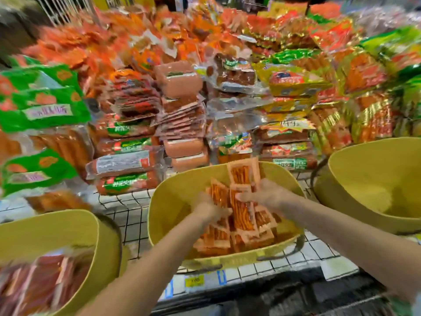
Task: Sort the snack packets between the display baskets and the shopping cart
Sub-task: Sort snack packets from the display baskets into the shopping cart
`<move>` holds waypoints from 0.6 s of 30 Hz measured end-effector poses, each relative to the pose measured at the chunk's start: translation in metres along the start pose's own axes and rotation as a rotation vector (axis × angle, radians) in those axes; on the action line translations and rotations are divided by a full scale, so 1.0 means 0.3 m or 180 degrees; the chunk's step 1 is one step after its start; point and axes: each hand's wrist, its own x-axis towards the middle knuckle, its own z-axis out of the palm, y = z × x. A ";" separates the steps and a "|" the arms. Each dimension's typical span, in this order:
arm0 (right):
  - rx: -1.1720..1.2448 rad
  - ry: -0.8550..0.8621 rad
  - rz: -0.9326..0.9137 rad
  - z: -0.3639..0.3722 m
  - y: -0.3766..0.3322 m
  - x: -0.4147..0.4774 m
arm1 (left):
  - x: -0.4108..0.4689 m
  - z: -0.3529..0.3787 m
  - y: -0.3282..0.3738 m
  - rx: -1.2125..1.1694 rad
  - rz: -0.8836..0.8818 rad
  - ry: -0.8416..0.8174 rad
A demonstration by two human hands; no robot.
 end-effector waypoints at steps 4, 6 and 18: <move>-0.0468 -0.0445 0.0201 0.001 0.030 0.018 | 0.059 0.007 -0.042 0.1763 -0.0200 0.0509; -0.0199 -0.0723 0.0407 -0.021 0.031 0.012 | 0.073 -0.009 -0.046 0.1723 -0.0312 0.0463; -0.0102 -0.1035 0.0660 -0.039 0.010 0.073 | 0.064 -0.069 -0.101 0.1331 -0.0469 0.0192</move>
